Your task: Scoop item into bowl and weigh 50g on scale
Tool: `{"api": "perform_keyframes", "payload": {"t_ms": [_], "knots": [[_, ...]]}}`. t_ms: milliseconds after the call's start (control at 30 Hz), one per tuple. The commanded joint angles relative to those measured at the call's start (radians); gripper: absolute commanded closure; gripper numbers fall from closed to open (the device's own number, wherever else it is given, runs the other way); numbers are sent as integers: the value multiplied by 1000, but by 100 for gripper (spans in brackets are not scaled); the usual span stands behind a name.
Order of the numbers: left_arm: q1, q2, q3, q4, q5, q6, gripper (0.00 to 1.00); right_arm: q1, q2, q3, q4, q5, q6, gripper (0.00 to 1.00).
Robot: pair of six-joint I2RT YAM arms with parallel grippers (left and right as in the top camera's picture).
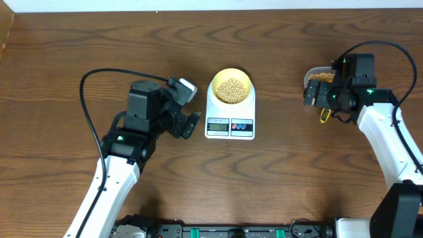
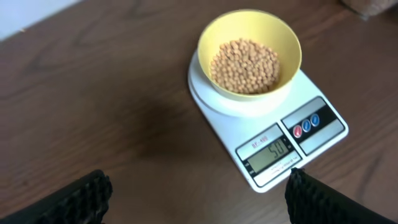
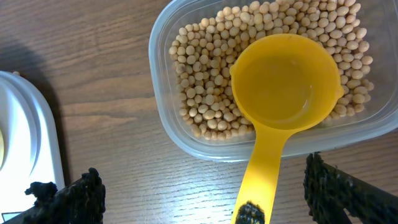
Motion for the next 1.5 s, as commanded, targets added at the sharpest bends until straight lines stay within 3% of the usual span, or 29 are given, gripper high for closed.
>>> {"api": "perform_keyframes", "payload": {"t_ms": [0,200,400,667,1467], "knots": [[3,-55,-4,6,-21,2,9,-2,5,5,-3,-5,-14,1],[3,-119,-34,15,-121,-66,9,-2,5,5,-2,-5,-14,1],[3,-218,-191,223,-126,-166,9,-2,5,5,-2,-5,-14,1],[3,-328,-354,422,-126,-174,9,-2,5,5,-2,-5,-14,1],[131,-776,-605,425,-127,-174,9,-2,5,5,-2,-5,-14,1]]}}
